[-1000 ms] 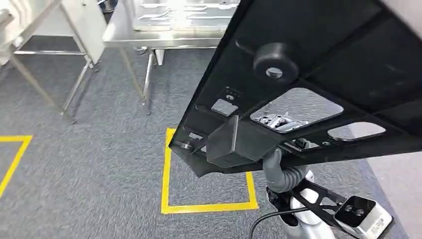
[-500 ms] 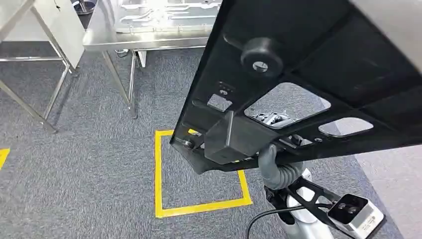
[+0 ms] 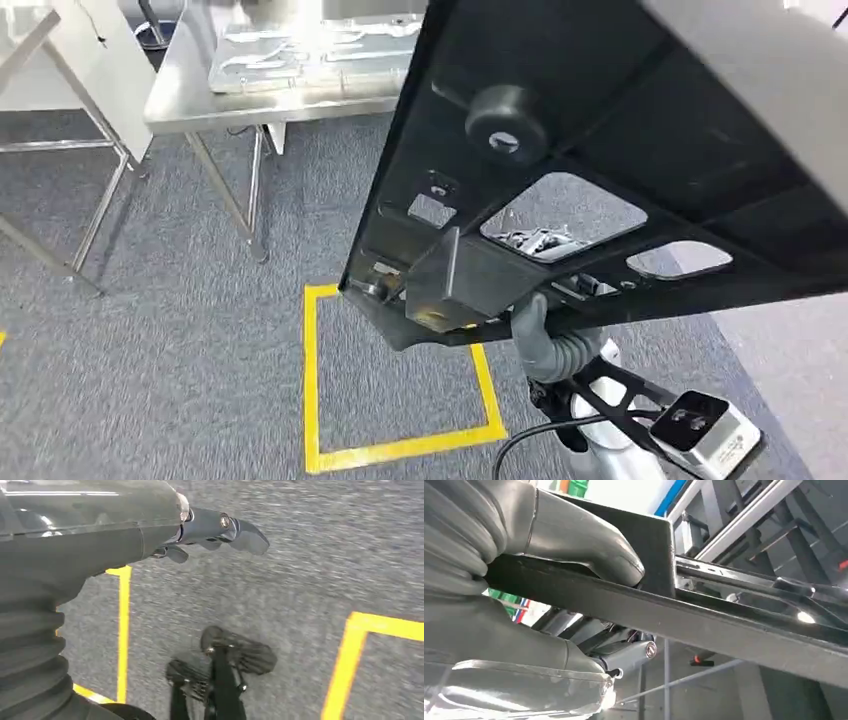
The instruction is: Take the parts from the cabinet and place them on the table.
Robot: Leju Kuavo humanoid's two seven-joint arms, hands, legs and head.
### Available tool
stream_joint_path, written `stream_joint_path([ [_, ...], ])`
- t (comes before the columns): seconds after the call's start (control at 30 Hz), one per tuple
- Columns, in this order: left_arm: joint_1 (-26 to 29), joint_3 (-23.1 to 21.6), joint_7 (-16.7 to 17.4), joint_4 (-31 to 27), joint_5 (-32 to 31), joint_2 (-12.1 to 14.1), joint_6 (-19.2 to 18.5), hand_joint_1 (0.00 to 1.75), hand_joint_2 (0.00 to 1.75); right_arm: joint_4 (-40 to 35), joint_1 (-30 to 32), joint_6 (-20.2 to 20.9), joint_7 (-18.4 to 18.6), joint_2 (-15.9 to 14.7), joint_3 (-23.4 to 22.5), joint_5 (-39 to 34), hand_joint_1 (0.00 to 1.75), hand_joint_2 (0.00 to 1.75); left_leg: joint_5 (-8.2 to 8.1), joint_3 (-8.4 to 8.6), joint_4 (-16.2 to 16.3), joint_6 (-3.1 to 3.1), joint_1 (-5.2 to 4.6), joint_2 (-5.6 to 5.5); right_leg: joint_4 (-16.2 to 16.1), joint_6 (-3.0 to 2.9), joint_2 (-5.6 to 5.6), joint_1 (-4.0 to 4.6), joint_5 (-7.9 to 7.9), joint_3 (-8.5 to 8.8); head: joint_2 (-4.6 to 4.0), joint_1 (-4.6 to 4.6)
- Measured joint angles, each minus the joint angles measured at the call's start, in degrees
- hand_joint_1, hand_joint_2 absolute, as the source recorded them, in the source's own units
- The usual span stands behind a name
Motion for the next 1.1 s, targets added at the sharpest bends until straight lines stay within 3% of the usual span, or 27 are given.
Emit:
stream_joint_path([
  [0.03, -0.1, 0.0, -0.1, 0.0, 0.0, 0.0, 0.0, 0.0, 1.75, 0.0, 0.0, 0.0, 0.0, 0.1, 0.0, 0.0, 1.75, 1.75, -2.2, 1.29, -1.9, 0.95, 0.0, 0.04, -0.1, 0.41, 0.06, -0.04, -0.27, 0.1, 0.02, 0.0],
  [0.1, -0.2, 0.0, -0.1, 0.0, 0.2, 0.1, 0.1, 0.0, 1.75, -0.1, 0.0, 0.0, 0.0, 0.2, 0.1, 0.0, 1.75, 1.75, -3.12, 1.7, -2.0, 1.98, -0.2, 0.0, 0.0, 1.19, 0.03, -0.1, 0.24, 0.83, 0.02, 0.02],
  [0.13, -0.3, 0.0, -0.2, 0.0, 0.4, 0.0, 0.1, 0.0, 1.75, -0.3, -0.1, 0.0, 0.0, 0.2, 0.0, 0.0, 1.75, 1.75, -3.4, 2.62, -2.3, 2.3, 0.18, -0.25, 3.1, 1.47, 0.12, -0.02, 1.6, -0.44, 0.02, -0.02],
  [0.2, -0.3, 0.1, -0.2, 0.0, 0.4, 0.1, 0.1, 0.0, 1.75, -0.4, -0.3, 0.0, -0.1, 0.2, 0.1, 0.0, 1.75, 1.75, -4.47, 5.03, -3.8, 2.81, 0.37, -0.16, 11.8, 2.0, -0.2, -0.19, 4.42, -6.25, 0.02, 0.02],
  [0.23, -0.3, 0.1, -0.2, 0.0, 0.5, 0.1, 0.1, 0.0, 1.75, -0.4, -0.2, 0.0, 0.0, 0.2, 0.1, 0.0, 1.75, 1.75, -4.91, 6.25, -4.4, 2.91, 0.37, -0.21, 15.3, 2.07, -0.21, -0.33, 3.63, -9.57, 0.02, 0.02],
  [0.3, -0.2, 0.1, -0.2, 0.0, 0.5, 0.1, 0.1, 0.0, 1.75, -0.4, 0.0, 0.0, 0.0, 0.1, 0.1, 0.0, 1.75, 1.75, -6.22, 8.67, -5.3, 2.81, 0.37, -0.38, 18.7, 2.22, -0.21, -0.41, -1.42, -14.97, 0.02, 0.02],
  [0.33, -0.1, 0.1, -0.2, 0.0, 0.5, 0.1, 0.1, 0.0, 1.75, -0.4, 0.0, 0.0, 0.0, 0.1, 0.1, 0.0, 1.75, 1.75, -6.92, 9.91, -5.6, 2.74, 0.38, -0.48, 18.5, 2.29, -0.23, -0.46, -3.77, -16.65, 0.02, 0.02],
  [0.37, 0.0, 0.1, -0.2, 0.0, 0.5, 0.1, 0.1, 0.0, 1.75, -0.4, 0.0, 0.0, 0.1, 0.1, 0.1, -0.1, 1.75, 1.75, -7.75, 11.26, -5.9, 2.66, 0.38, -0.58, 17.2, 2.31, -0.24, -0.47, -4.73, -17.69, 0.02, 0.02],
  [0.4, 0.0, 0.1, -0.2, 0.0, 0.5, 0.1, 0.2, 0.0, 1.75, -0.4, 0.1, 0.0, 0.3, 0.1, 0.0, -0.1, 1.75, 1.75, -8.68, 12.85, -6.1, 2.55, 0.37, -0.7, 14.6, 2.09, -0.25, -0.43, -3.93, -18.06, 0.02, 0.02],
  [0.43, -0.1, 0.1, -0.2, 0.0, 0.5, 0.1, 0.2, 0.0, 1.75, -0.4, 0.2, 0.0, 0.6, 0.1, 0.0, -0.1, 1.75, 1.75, -9.77, 14.52, -6.3, 2.42, 0.35, -0.72, 10.5, 1.61, -0.25, -0.31, -0.18, -17.94, 0.02, 0.02],
  [0.47, -0.1, 0.1, -0.2, 0.0, 0.5, 0.1, 0.2, 0.0, 1.75, -0.4, 0.3, 0.0, 0.7, 0.1, 0.0, -0.1, 1.75, 1.75, -10.75, 15.4, -6.4, 2.31, 0.35, -0.7, 6.6, 1.02, -0.29, -0.16, 5.33, -17.79, 0.02, 0.02],
  [0.5, -0.1, 0.1, -0.2, 0.0, 0.4, 0.1, 0.2, 0.0, 1.75, -0.3, 0.6, 0.0, 0.7, 0.1, 0.0, -0.1, 1.75, 1.75, -11.72, 16.46, -6.4, 2.12, 0.3, -0.67, 2.8, 0.46, -0.51, 0.1, 14.82, -17.99, 0.02, 0.02],
  [0.53, -0.1, 0.1, -0.2, 0.0, 0.4, 0.1, 0.2, 0.0, 1.75, -0.3, 0.8, 0.0, 0.7, 0.1, 0.0, -0.3, 1.75, 1.75, -12.63, 17.28, -6.9, 1.56, 0.1, -1.0, 3.1, 0.56, -0.54, 0.5, 14.71, -17.72, 0.02, 0.07],
  [0.6, -0.3, 0.1, -0.2, 0.0, 0.4, 0.1, 0.2, 0.0, 1.75, -0.4, 0.8, 0.0, 0.9, 0.1, 0.0, -0.2, 1.75, 1.75, -12.35, 19.08, -7.4, 0.63, 0.06, -0.71, 2.7, -0.37, 0.07, 0.59, 13.6, -16.76, 0.0, 0.02],
  [0.67, -0.8, 0.1, -0.2, 0.0, 0.3, 0.2, 0.3, 0.0, 1.75, -0.7, 0.8, 0.0, 0.9, 0.1, 0.0, -0.3, 1.75, 1.75, -10.98, 18.15, -4.3, 0.15, 0.25, -0.5, 2.1, -1.2, 0.23, 0.23, 12.75, -14.87, 0.02, -0.02],
  [0.7, -1.0, 0.1, -0.2, 0.0, 0.3, 0.2, 0.3, 0.0, 1.75, -0.8, 0.7, 0.0, 0.9, 0.1, 0.0, -0.3, 1.75, 1.75, -10.13, 16.06, -0.1, -0.1, 0.21, -0.24, 1.9, -1.56, 0.2, 0.35, 12.15, -14.05, 0.0, 0.02],
  [0.73, -1.1, 0.1, -0.2, 0.0, 0.3, 0.1, 0.3, 0.0, 1.75, -0.8, 0.7, 0.0, 0.9, 0.2, 0.0, -0.4, 1.75, 1.75, -10.65, 13.27, 4.2, -0.16, 0.22, -0.21, 1.8, -1.96, 0.14, 0.42, 11.66, -13.46, 0.02, 0.0],
  [0.77, -1.1, 0.1, -0.2, 0.0, 0.3, 0.1, 0.3, 0.0, 1.75, -0.8, 0.8, 0.0, 0.9, 0.2, 0.0, -0.4, 1.75, 1.75, -12.66, 10.47, 7.9, -0.28, 0.22, -0.21, 1.8, -2.14, 0.16, 0.55, 11.04, -12.83, 0.02, -0.02],
  [0.8, -0.9, 0.1, -0.2, 0.0, 0.3, 0.1, 0.4, 0.0, 1.75, -0.8, 0.9, 0.0, 1.0, 0.2, 0.0, -0.4, 1.75, 1.75, -16.23, 7.6, 10.8, -0.37, 0.13, -0.21, 1.8, -2.34, 0.23, 0.71, 10.35, -12.17, 0.02, 0.0],
  [0.87, -0.7, 0.1, -0.2, 0.0, 0.3, 0.2, 0.5, 0.0, 1.75, -0.8, 1.0, 0.0, 1.0, 0.2, 0.0, -0.4, 1.75, 1.75, -19.89, 4.6, 11.7, -0.07, -0.04, -0.21, 1.8, -2.58, 0.47, 1.06, 9.4, -11.04, 0.0, -0.02],
  [0.9, -0.7, 0.1, -0.2, 0.0, 0.3, 0.2, 0.5, 0.0, 1.75, -0.8, 1.1, 0.0, 1.0, 0.2, 0.0, -0.4, 1.75, 1.75, -18.45, 3.86, 9.0, 0.59, -0.4, -0.21, 1.8, -2.71, 0.54, 1.39, 8.63, -9.95, 0.02, -0.02],
  [0.93, -0.7, 0.1, -0.2, 0.0, 0.4, 0.2, 0.5, 0.0, 1.75, -0.8, 1.1, 0.0, 1.1, 0.2, 0.0, -0.4, 1.75, 1.75, -15.04, 4.18, 5.4, 1.28, -0.68, -0.22, 1.8, -2.76, 0.54, 1.71, 8.11, -9.19, 0.02, 0.0],
  [0.97, -0.7, 0.1, -0.2, 0.0, 0.4, 0.2, 0.5, 0.0, 1.75, -0.8, 1.0, 0.0, 1.1, 0.2, 0.0, -0.4, 1.75, 1.75, -10.63, 4.76, 1.4, 2.26, -1.06, -0.2, 1.8, -2.81, 0.52, 1.93, 7.7, -8.54, 0.02, 0.0],
  [1.0, -0.6, 0.2, -0.2, 0.0, 0.4, 0.5, 0.5, 0.0, 1.75, -0.7, 1.1, 0.0, 1.1, 0.2, 0.0, -0.4, 1.75, 1.75, -5.37, 5.19, -2.7, 3.75, -1.86, -0.02, 1.7, -2.92, 0.46, 1.71, 7.31, -8.44, 0.02, 0.0],
  [1.03, -0.4, 0.2, -0.2, 0.0, 0.4, 0.7, 0.5, 0.0, 1.75, -0.6, 1.1, 0.0, 1.3, 0.2, 0.0, -0.5, 1.75, 1.75, -5.78, 4.88, -3.3, 4.02, -2.49, -1.13, 2.0, -2.5, 0.88, 2.2, 6.94, -8.04, 0.02, -0.02],
  [1.07, -0.3, 0.2, -0.2, 0.0, 0.5, 0.9, 0.6, 0.0, 1.75, -0.6, 1.1, 0.1, 1.2, 0.2, 0.0, -0.5, 1.75, 1.75, -6.23, 5.17, -3.6, 3.99, -2.5, -1.66, 1.9, -2.17, 1.08, 1.98, 6.68, -8.17, 0.02, 0.02],
  [1.1, -0.3, 0.2, -0.2, 0.0, 0.5, 0.9, 0.6, 0.0, 1.75, -0.6, 1.1, 0.1, 1.3, 0.2, 0.0, -0.5, 1.75, 1.75, -4.82, 5.39, -4.5, 4.13, -2.43, -1.34, 2.3, -2.05, 1.2, 1.93, 7.03, -7.93, 0.02, -0.02],
])
